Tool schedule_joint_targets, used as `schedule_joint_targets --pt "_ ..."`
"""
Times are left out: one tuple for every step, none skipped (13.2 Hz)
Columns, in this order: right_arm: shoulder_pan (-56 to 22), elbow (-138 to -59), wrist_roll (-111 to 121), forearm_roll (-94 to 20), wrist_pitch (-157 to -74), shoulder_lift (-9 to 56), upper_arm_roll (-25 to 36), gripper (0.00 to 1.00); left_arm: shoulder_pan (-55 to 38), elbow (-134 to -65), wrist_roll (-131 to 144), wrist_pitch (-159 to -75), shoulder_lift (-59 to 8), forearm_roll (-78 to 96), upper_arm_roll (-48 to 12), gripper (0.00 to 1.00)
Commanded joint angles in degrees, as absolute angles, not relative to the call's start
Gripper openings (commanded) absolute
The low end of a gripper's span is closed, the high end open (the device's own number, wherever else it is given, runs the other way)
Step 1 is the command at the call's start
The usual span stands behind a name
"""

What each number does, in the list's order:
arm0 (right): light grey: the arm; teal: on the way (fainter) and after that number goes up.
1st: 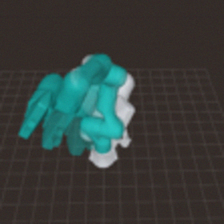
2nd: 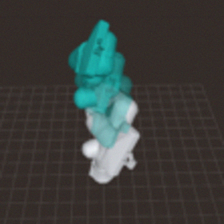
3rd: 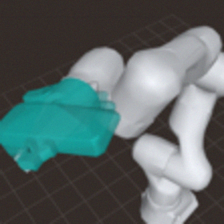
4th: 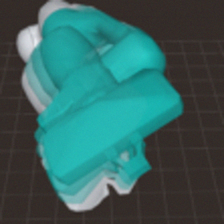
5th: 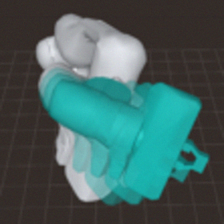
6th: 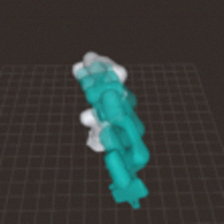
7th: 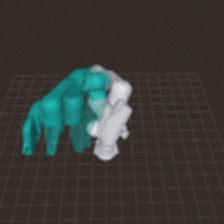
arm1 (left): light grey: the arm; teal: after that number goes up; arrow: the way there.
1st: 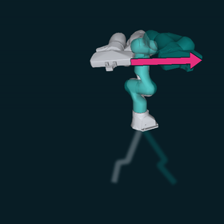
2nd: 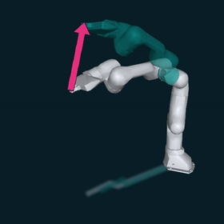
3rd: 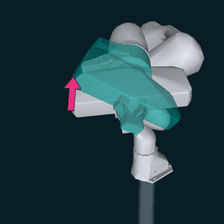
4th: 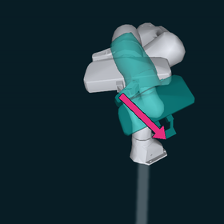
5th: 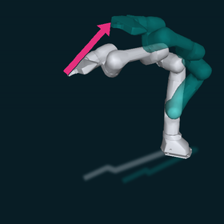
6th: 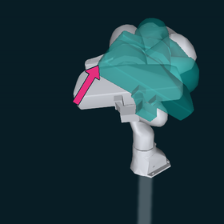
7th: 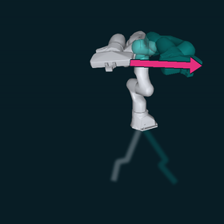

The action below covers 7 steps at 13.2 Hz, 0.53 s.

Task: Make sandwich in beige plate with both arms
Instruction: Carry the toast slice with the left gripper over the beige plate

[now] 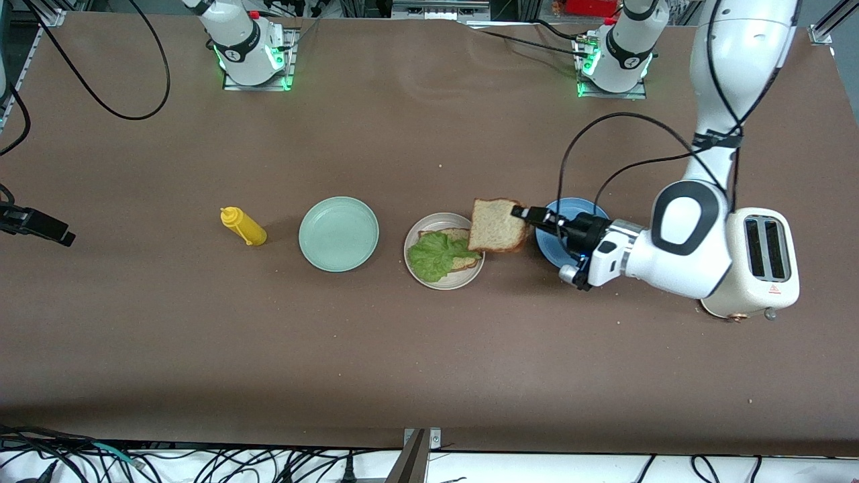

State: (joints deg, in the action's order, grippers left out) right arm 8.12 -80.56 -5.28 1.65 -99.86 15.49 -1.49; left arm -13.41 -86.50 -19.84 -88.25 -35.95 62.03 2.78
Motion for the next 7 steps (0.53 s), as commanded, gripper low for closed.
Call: schedule_joint_targets --pt "7.56 -81.04 -5.1 0.88 -100.02 15.47 -1.05 1.0 -17.13 -85.6 -21.09 -93.49 -38.58 66.26 3.52 0.0" --pt "7.38 -80.95 -5.18 1.23 -99.93 15.82 -1.14 1.0 -18.01 -85.61 -21.01 -94.99 -39.28 68.36 3.52 0.0" --pt "7.47 -81.03 -5.1 1.4 -99.93 15.91 -1.14 1.0 -18.8 -85.61 -21.09 -96.31 -40.07 71.69 3.52 0.0" --pt "7.47 -81.04 -5.1 1.41 -99.84 16.52 -1.14 1.0 -20.37 -85.78 -21.09 -99.11 -40.69 73.46 3.52 0.0" --pt "7.47 -81.04 -5.1 1.41 -99.93 16.78 -1.14 1.0 -21.87 -85.87 -21.44 -102.27 -41.56 73.82 3.52 0.0" --pt "7.47 -81.04 -5.18 1.41 -100.11 16.96 -1.14 1.0 -23.45 -85.87 -21.62 -104.83 -42.36 75.48 3.52 0.0" --pt "7.56 -81.04 -5.19 1.75 -100.02 16.96 -1.14 1.0 -24.86 -85.96 -22.06 -106.59 -43.06 76.11 3.52 0.0"
